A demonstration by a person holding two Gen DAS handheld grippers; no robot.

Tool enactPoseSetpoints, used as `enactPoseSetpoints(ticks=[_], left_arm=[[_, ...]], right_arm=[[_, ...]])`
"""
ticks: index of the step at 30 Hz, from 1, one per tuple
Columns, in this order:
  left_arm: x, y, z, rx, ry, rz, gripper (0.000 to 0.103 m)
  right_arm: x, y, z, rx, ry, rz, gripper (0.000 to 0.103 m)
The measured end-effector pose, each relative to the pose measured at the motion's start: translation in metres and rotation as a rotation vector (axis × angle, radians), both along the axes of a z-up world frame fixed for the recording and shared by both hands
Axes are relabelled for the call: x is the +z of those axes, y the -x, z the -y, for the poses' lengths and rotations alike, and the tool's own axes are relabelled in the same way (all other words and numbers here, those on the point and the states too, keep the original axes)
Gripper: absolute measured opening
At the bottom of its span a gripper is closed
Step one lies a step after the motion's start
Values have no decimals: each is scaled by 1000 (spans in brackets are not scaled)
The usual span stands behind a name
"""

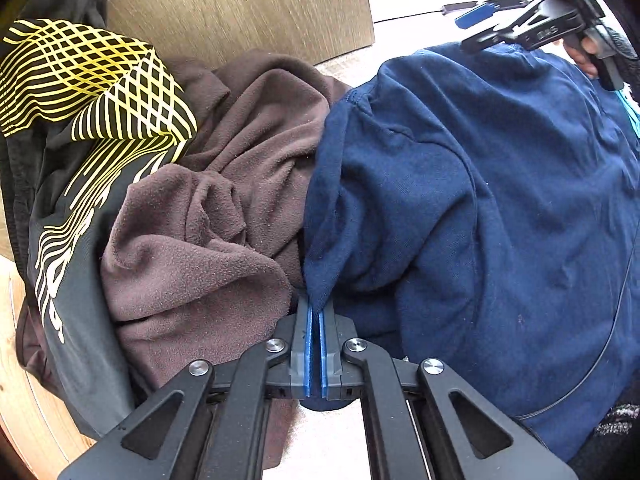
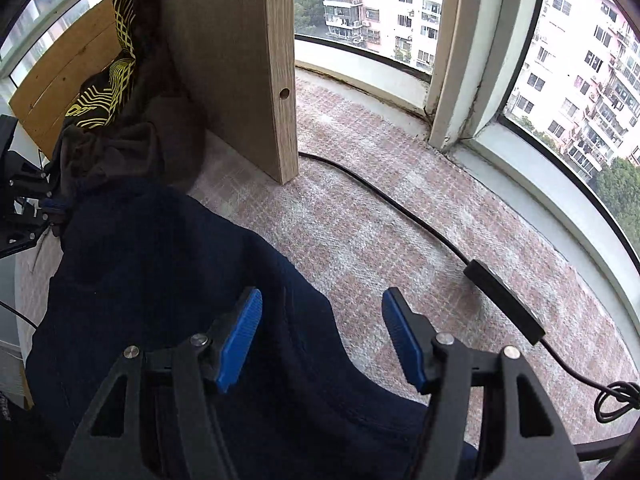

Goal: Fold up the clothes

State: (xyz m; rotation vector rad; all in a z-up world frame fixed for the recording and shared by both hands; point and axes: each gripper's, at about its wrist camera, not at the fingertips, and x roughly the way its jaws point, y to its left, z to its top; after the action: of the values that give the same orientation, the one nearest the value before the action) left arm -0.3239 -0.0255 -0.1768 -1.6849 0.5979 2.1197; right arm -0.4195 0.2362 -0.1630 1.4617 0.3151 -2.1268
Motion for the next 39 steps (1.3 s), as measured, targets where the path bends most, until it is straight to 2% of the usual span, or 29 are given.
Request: enactPoseSetpoints(ticks=[2,3,4,5,7,11,13,15,16,17,19,21,23,25,27,30,33,36,39], left_arm=[[6,-2,3,1,-6,-6,1],[10,-4,4,2,-9,-9,1],[13,-5,5,3,-12,-13,1],[16,-6,7,4,-15,-16,1],[23,-9,9,5,-21,-23,1],[73,-7,24,-5,24,-112,1],[95,1,32,0,43,-148,1],[104,14,36,-14,59,-165,1],[101,24,36,-22,63,-160,2],[94,36,38,-23,52,-134,6],[73,64,49,26,90,-91,8],[60,76,59,56,142,-76,8],[69,70,75,92,89,-86,9],[80,52,88,103,25,-89,20],[79,33,94,90,-14,-75,23],[66,18,89,79,-92,-18,23],[49,0,82,86,-89,4,25],[46,-21,82,124,-133,16,24],[42,-44,93,171,-165,13,24]], right_arm=[[-8,-1,10,38,-9,11,61],[-8,-3,13,54,-8,11,52],[-8,-5,15,67,-9,9,19],[-7,-8,18,79,-9,7,7],[3,-14,16,84,8,-13,8],[45,-22,0,39,60,-131,8],[41,-18,-1,27,36,-135,8],[34,-13,1,19,0,-135,8],[30,-11,1,15,-18,-135,8],[26,-8,2,11,-36,-134,8],[19,-3,3,3,-72,-134,11],[7,3,1,-15,-112,-84,17],[10,4,-1,-26,-134,-92,25],[26,1,-1,-26,-135,-149,34],[42,-3,3,-16,-122,-197,36],[64,-11,36,88,4,-202,42],[77,-27,91,243,112,-186,44],[90,-40,159,431,160,-200,44],[95,-53,225,615,144,-202,44]])
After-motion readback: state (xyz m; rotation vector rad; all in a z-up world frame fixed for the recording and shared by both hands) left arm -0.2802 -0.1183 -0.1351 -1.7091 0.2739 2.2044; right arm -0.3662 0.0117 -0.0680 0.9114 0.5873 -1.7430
